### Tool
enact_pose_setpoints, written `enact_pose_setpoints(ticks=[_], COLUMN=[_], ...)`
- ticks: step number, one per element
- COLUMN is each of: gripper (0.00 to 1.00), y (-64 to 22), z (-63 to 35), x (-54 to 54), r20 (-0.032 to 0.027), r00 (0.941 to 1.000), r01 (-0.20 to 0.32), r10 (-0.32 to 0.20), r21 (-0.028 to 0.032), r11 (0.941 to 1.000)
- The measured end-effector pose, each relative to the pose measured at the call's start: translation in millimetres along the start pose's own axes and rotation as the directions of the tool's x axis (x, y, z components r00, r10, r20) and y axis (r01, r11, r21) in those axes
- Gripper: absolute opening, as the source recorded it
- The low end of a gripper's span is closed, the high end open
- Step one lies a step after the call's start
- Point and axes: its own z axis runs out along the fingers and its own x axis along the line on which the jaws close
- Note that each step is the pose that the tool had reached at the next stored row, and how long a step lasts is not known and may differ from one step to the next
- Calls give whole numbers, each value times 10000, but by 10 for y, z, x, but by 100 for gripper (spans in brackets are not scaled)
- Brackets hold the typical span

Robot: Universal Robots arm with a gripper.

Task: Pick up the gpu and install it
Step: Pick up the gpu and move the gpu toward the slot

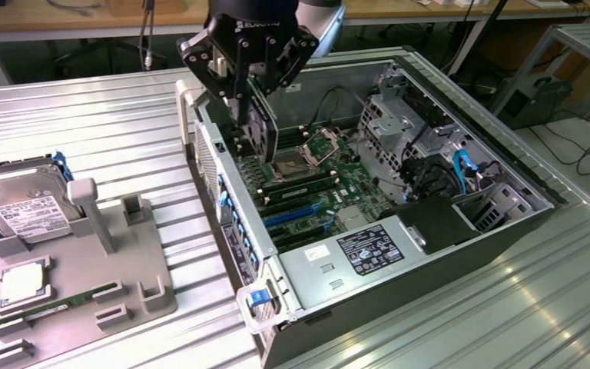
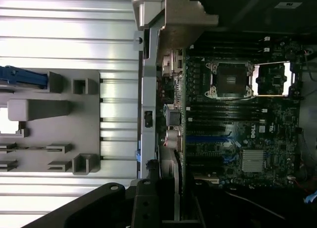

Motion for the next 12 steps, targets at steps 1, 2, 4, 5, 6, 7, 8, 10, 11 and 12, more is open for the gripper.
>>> enact_pose_setpoints(ticks=[1, 2, 4, 5, 6, 7, 8, 10, 11, 12], gripper=[28, 28, 28, 28, 28, 28, 28, 28, 28, 28], y=[1, 0, 3, 4, 4, 4, 4, 3, 3, 3], z=[1, 2, 3, 4, 5, 6, 6, 8, 9, 9], x=[-23, -44, -95, -122, -154, -176, -197, -248, -277, -306], r20=[0, 0, 0, 0, 0, 1, 1, 0, 0, 0], r00=[10000, 10000, 10000, 10000, 10000, 10000, 10000, 10000, 10000, 10000], r01=[-1, -1, -1, -1, 0, -1, -1, -2, -1, -1], r10=[1, 1, 1, 1, 0, 1, 1, 2, 1, 1], r21=[0, 0, 0, 0, 0, 0, 0, 0, 0, 0], r11=[10000, 10000, 10000, 10000, 10000, 10000, 10000, 10000, 10000, 10000])
